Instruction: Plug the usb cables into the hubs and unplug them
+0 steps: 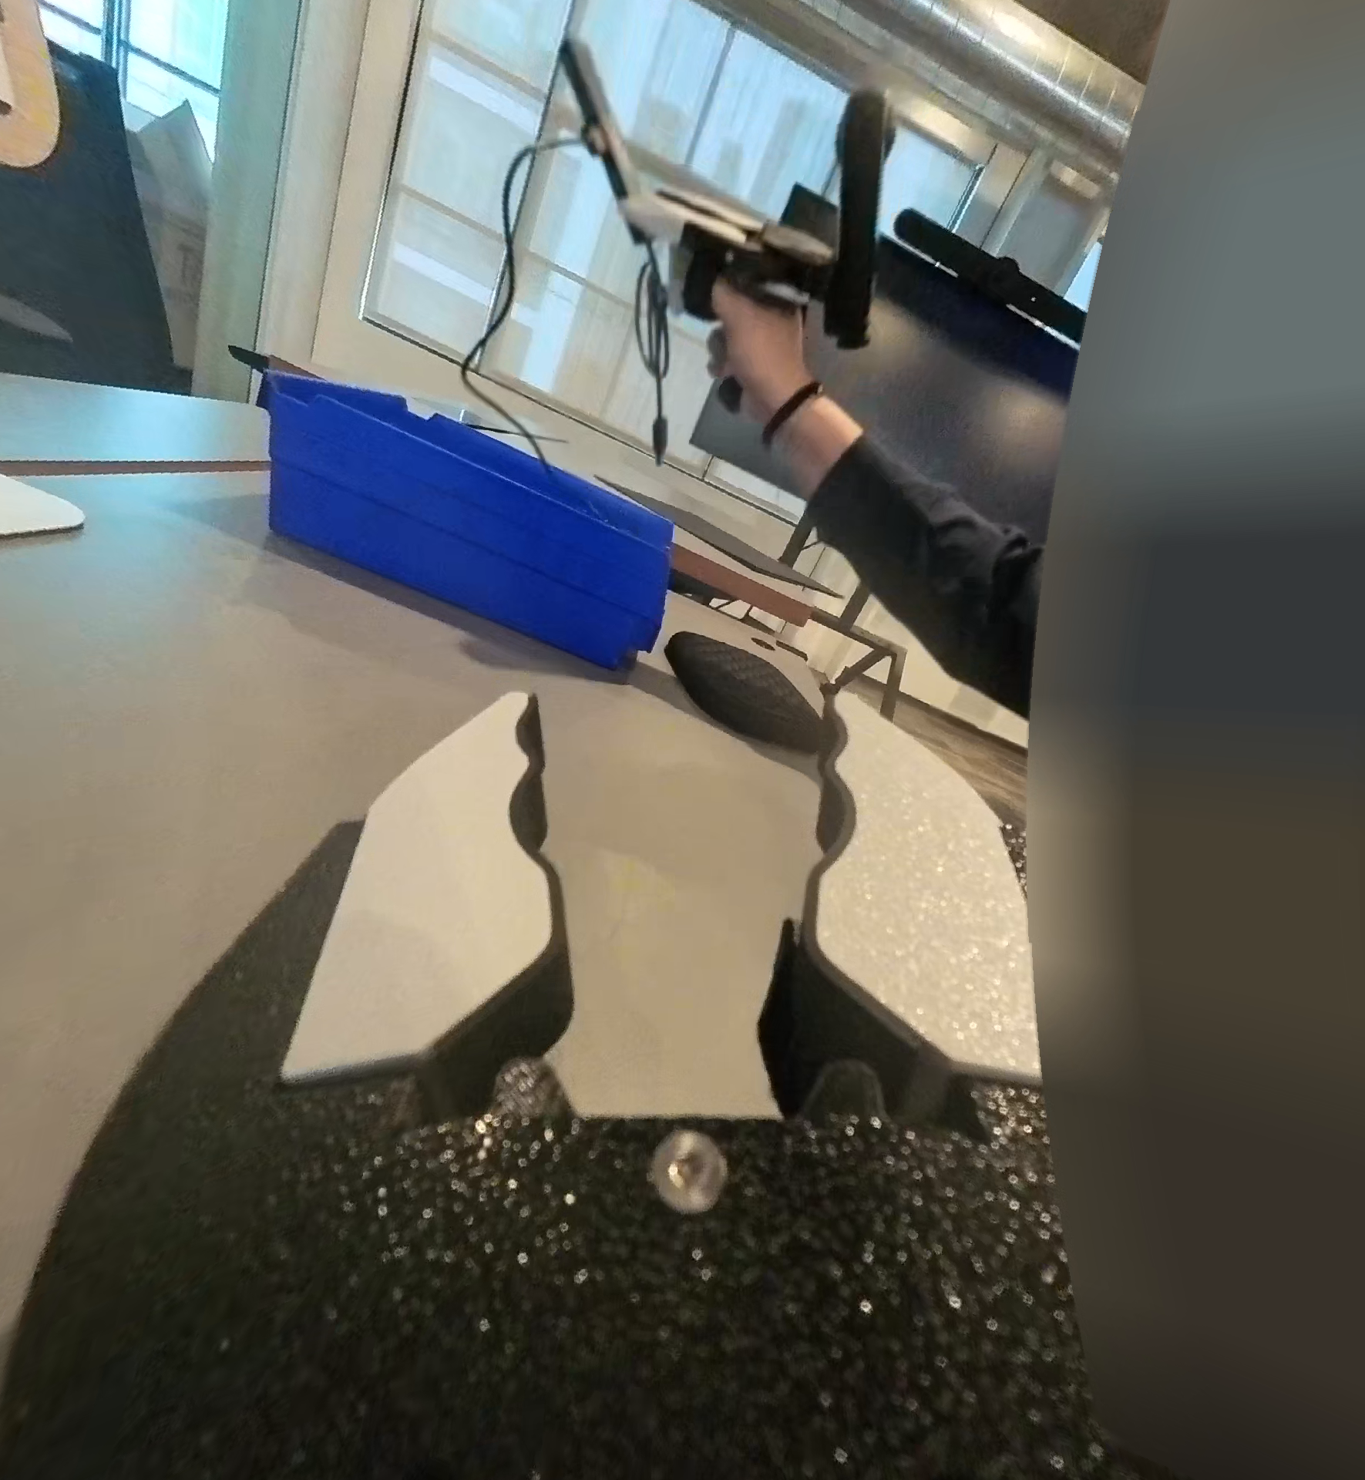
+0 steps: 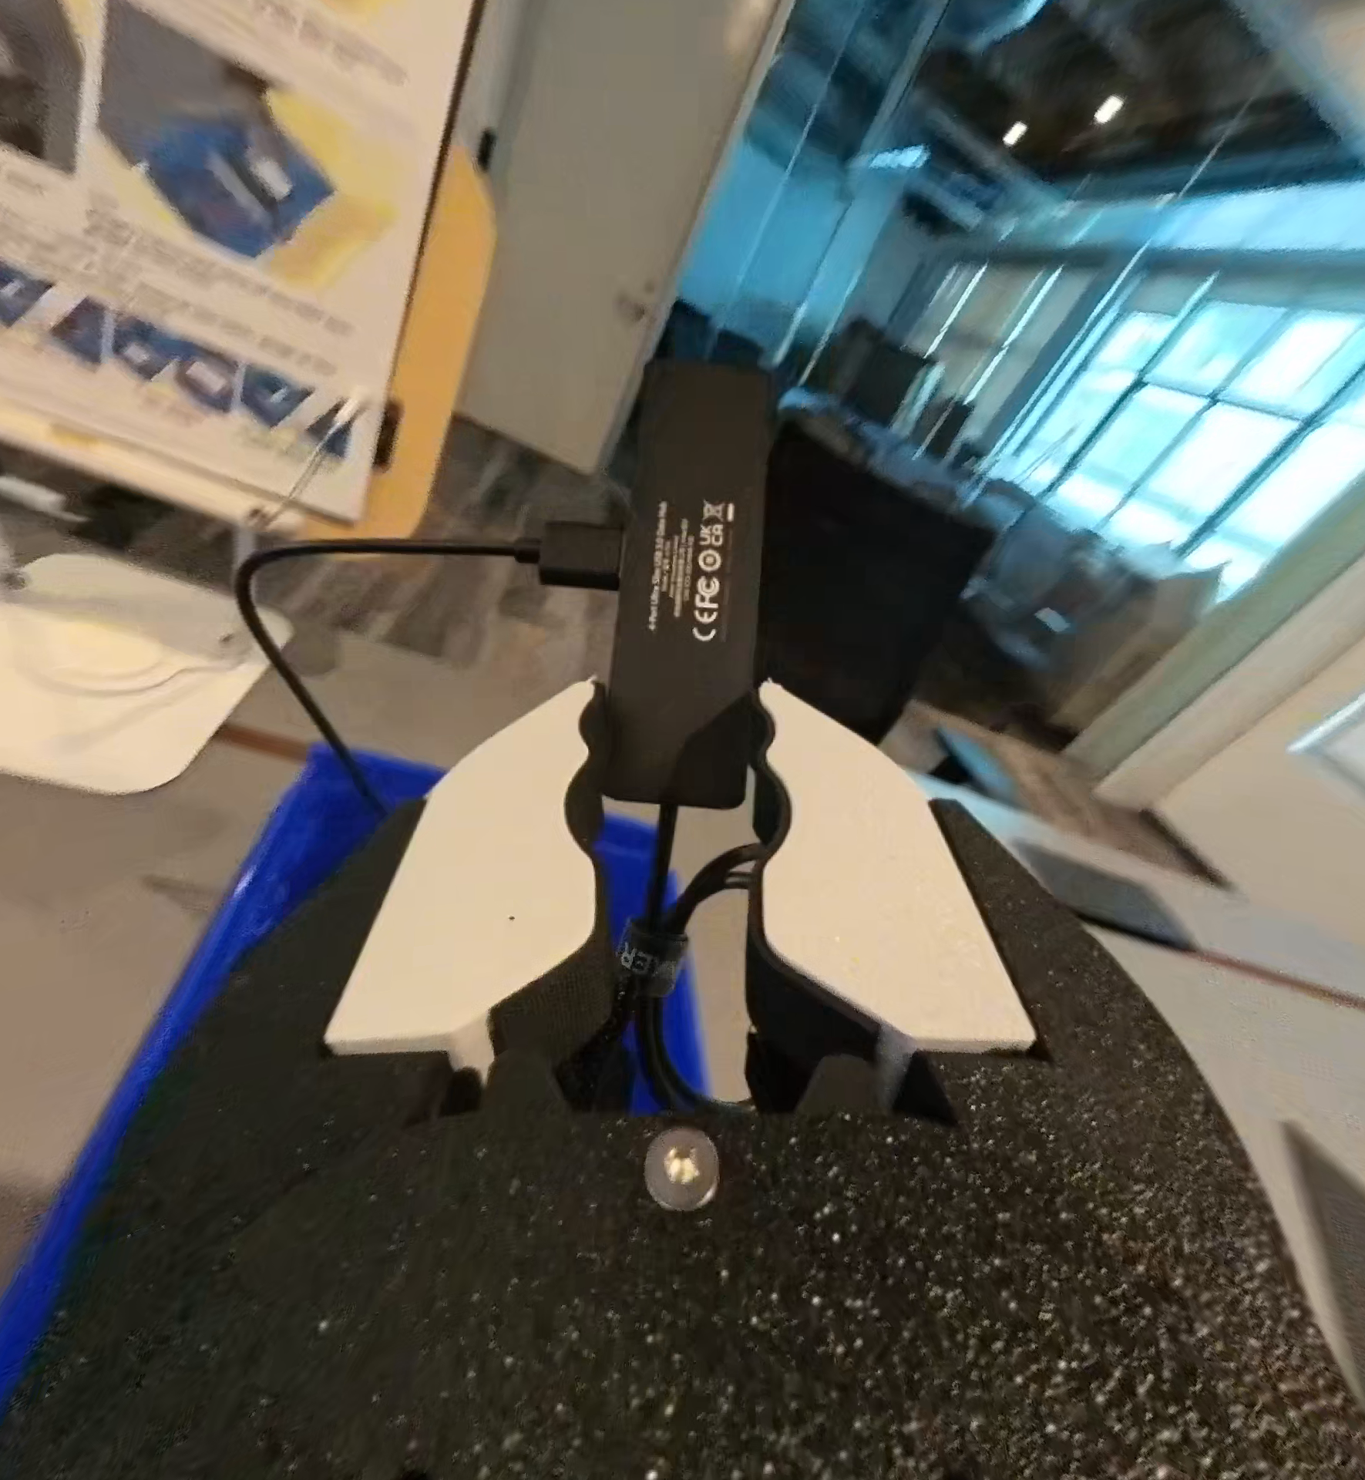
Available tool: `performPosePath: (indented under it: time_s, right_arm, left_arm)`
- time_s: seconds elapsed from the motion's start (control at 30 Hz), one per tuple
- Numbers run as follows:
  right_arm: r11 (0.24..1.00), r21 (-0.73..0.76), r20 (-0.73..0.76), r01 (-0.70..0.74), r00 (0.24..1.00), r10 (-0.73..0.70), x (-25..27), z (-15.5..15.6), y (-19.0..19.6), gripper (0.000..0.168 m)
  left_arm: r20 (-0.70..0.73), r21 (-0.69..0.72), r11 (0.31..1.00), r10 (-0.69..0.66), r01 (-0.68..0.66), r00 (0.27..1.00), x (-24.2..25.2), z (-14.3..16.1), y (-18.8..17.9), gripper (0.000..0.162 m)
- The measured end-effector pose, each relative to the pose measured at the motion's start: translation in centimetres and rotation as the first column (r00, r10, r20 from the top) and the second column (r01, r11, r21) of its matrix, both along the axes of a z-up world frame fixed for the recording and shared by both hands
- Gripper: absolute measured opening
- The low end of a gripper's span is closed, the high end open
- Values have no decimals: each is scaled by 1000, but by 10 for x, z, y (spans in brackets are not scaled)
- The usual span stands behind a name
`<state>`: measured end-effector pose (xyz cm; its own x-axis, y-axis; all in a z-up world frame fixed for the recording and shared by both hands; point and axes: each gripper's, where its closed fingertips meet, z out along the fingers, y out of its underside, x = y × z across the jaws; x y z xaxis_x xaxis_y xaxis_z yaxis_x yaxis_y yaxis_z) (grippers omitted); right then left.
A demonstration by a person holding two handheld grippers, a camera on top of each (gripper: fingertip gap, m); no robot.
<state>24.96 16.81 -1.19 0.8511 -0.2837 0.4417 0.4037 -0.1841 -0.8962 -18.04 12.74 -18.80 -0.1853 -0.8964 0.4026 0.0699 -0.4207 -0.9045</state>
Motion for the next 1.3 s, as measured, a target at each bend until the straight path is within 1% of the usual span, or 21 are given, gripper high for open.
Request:
performPosePath:
  time_s: [0.17,0.23,0.37,0.47,0.53,0.67,0.73,0.77,0.83,0.9,1.0,1.07,1.13,1.17,1.2,1.23,1.27,1.3]
  right_arm:
    - [980,-177,-201,-91,978,55,-14,-82,9,33]
    - [955,-280,-251,-92,968,20,-12,-111,11,34]
    - [871,-489,-264,-43,959,-101,7,-161,9,34]
    - [828,-558,-267,-49,956,-124,13,-180,11,34]
    - [796,-604,-226,-50,968,-111,13,-188,16,34]
    - [661,-749,-152,-41,982,-111,11,-218,22,34]
    - [614,-789,-132,-31,984,-120,9,-229,24,35]
    - [602,-798,-123,-21,984,-129,9,-231,25,35]
    - [610,-792,-80,20,987,-136,12,-226,25,40]
    - [662,-747,-59,56,987,-151,13,-207,24,48]
    - [798,-595,-60,95,985,-161,6,-161,17,69]
    - [889,-454,-100,60,988,-117,-18,-126,10,74]
    - [950,-304,-147,-74,989,29,-65,-98,4,74]
    - [958,-230,-164,-169,977,133,-97,-88,2,73]
    - [947,-155,-175,-283,951,255,-132,-82,0,71]
    - [912,-88,-183,-400,907,380,-169,-82,0,67]
    - [867,-38,-191,-498,855,483,-202,-86,0,63]
    - [828,-12,-205,-560,812,546,-227,-97,2,56]
  left_arm:
    - [-23,4,1000,-11,11,1000,4,-6,-2,65]
    - [-37,12,1000,-12,13,999,5,-8,-3,65]
    - [-45,20,1000,-9,10,999,6,-9,-3,64]
    - [-41,19,1000,-8,9,999,5,-8,-3,64]
    - [-40,16,1000,-9,9,999,5,-8,-3,64]
    - [-46,22,1000,4,-3,999,6,-9,-1,63]
    - [-45,29,999,16,-15,999,5,-8,0,63]
    - [-46,34,999,25,-24,999,5,-8,2,64]
    - [-49,54,997,61,-58,997,4,-8,6,64]
    - [-45,78,992,103,-99,994,2,-6,11,64]
    - [-33,115,976,192,-187,981,-1,-3,21,64]
    - [-29,147,958,252,-245,967,-3,-2,28,64]
    - [-24,185,933,317,-307,948,-6,-2,35,63]
    - [-23,209,920,344,-332,939,-6,-3,37,63]
    - [-25,235,907,366,-350,930,-7,-4,39,62]
    - [-31,261,894,386,-365,922,-7,-5,41,62]
    - [-37,286,880,406,-380,913,-7,-7,43,62]
    - [-44,306,867,426,-394,904,-7,-9,45,60]
